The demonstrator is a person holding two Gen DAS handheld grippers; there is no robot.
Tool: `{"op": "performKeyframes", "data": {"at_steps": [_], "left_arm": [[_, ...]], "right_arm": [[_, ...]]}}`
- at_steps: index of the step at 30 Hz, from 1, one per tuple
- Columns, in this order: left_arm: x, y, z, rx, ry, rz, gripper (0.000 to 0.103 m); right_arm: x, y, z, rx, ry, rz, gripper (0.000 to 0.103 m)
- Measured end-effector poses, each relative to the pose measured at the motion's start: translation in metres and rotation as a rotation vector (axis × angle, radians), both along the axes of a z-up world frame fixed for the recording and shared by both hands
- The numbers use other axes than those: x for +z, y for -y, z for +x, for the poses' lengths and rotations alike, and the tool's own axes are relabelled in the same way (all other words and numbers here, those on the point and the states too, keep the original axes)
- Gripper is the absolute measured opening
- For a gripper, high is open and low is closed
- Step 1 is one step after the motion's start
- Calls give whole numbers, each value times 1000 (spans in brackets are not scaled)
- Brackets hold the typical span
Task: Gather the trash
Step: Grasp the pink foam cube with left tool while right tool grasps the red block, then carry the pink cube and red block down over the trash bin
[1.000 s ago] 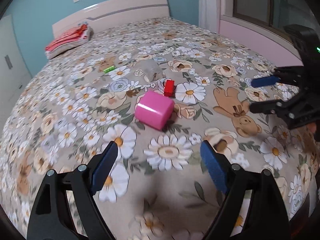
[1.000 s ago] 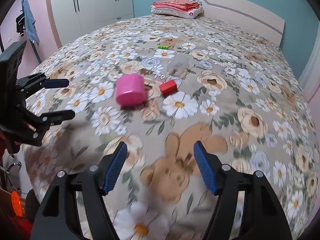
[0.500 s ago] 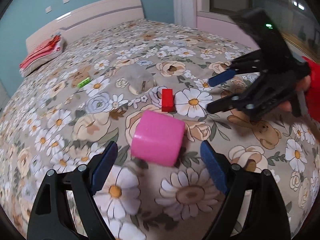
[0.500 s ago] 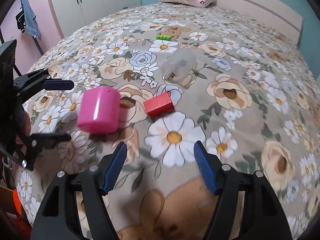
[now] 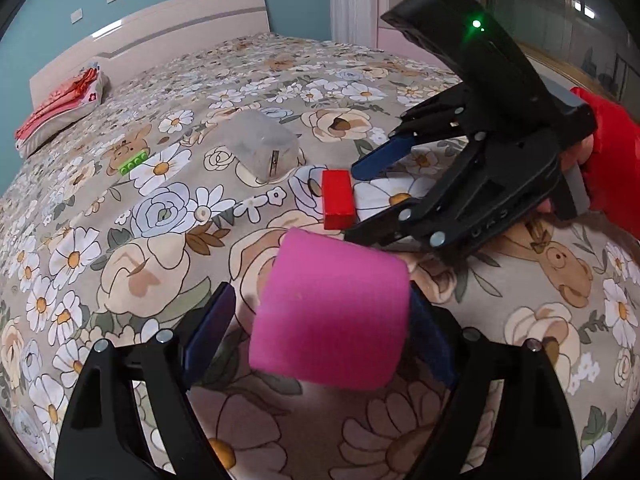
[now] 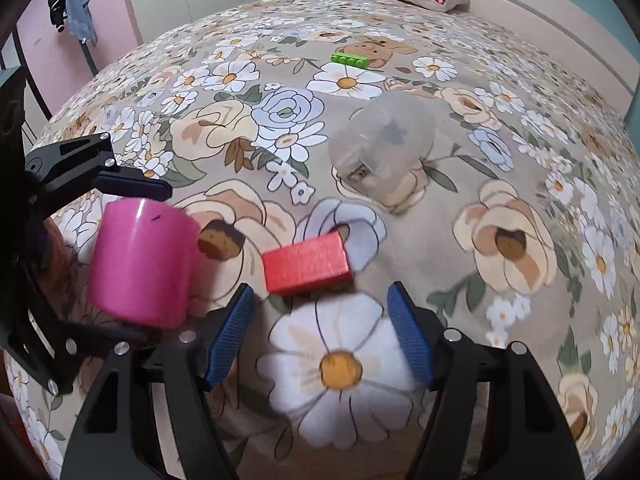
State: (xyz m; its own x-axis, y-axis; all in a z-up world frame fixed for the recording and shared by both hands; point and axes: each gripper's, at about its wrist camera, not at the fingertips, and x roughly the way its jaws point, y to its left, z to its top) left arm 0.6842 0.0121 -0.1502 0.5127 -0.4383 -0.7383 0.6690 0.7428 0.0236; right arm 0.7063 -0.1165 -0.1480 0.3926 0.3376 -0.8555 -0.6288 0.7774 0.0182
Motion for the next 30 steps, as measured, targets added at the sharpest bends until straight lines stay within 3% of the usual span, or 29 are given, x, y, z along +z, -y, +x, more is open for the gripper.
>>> {"op": "performKeyframes", "data": {"at_steps": [12, 17, 18, 30], "left_arm": [[-7, 6, 12, 36, -42, -17, 82], [-11, 9, 16, 68, -68, -19, 58], [-10, 9, 16, 71, -71, -25, 57], [7, 6, 5, 164, -115, -44, 57]], "right_arm": [[-3, -18, 14, 47, 5, 11, 71], [-4, -23, 13, 59, 17, -13, 49], [-4, -22, 12, 54, 17, -17, 46], [15, -1, -9, -44, 1, 23, 45]]}}
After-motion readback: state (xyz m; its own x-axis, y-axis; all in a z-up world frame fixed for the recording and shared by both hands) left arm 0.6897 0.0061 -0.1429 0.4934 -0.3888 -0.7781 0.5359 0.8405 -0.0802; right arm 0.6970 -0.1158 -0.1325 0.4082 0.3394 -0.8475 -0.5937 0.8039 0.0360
